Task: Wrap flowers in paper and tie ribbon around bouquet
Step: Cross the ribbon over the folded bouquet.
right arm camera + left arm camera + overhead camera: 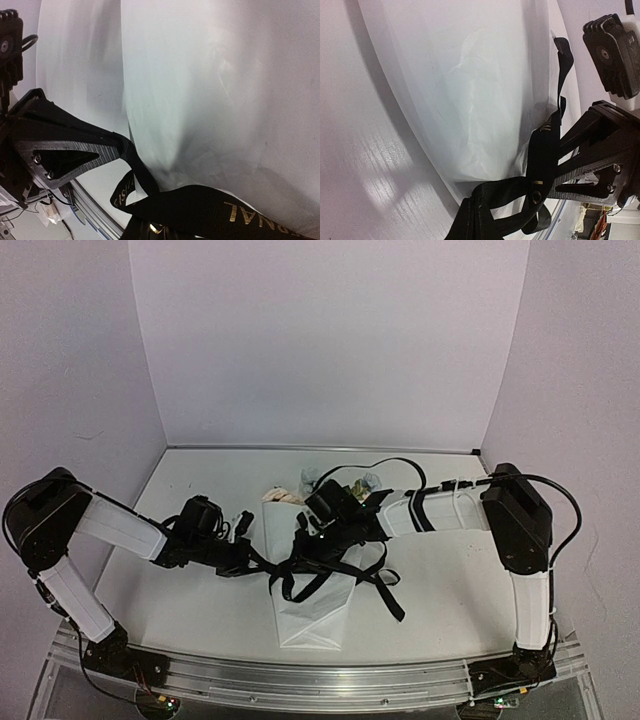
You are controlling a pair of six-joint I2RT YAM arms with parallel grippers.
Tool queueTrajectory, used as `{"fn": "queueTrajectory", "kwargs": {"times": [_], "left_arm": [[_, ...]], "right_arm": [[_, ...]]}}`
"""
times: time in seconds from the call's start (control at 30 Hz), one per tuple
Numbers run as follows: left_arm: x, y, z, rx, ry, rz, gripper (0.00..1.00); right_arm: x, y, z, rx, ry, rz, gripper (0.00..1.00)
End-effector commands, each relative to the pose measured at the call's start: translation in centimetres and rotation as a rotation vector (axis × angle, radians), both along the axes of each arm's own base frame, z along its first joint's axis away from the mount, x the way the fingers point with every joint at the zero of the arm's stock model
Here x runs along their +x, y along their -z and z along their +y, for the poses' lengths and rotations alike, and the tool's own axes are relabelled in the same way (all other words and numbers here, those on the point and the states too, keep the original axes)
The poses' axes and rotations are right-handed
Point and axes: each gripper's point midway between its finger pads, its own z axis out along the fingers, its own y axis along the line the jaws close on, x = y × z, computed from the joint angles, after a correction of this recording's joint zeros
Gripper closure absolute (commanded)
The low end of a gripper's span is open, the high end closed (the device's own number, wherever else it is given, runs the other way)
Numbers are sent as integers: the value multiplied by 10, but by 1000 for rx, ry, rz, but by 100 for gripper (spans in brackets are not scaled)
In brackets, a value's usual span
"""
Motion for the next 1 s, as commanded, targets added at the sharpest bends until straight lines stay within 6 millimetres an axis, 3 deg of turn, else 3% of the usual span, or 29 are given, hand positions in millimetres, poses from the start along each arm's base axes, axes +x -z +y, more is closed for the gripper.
{"fn": "queueTrajectory", "kwargs": {"times": [0.0, 0.17, 0.33, 0.53, 0.67, 0.83, 0.97], "left_arm": [[22, -31, 5, 10, -75, -104, 100], [42, -51, 34, 125, -241, -198, 100], [56, -67, 61, 198, -367, -247, 100], [62, -70, 75, 258, -423, -252, 100], [69, -72, 86, 299, -476, -256, 100], [75, -72, 107, 362, -566, -241, 100], [78, -76, 114, 371, -593, -246, 100]], "right_arm": [[1, -9, -6, 11, 9, -15, 70], [-15, -27, -36, -30, -32, -47, 49], [-23, -29, -89, -93, -39, -81, 36], [-29, -15, -161, -213, -3, -105, 32], [-46, -1, -202, -342, -49, -127, 32], [-59, 21, -230, -453, -74, -120, 33], [-60, 28, -238, -521, -100, -171, 34]]}}
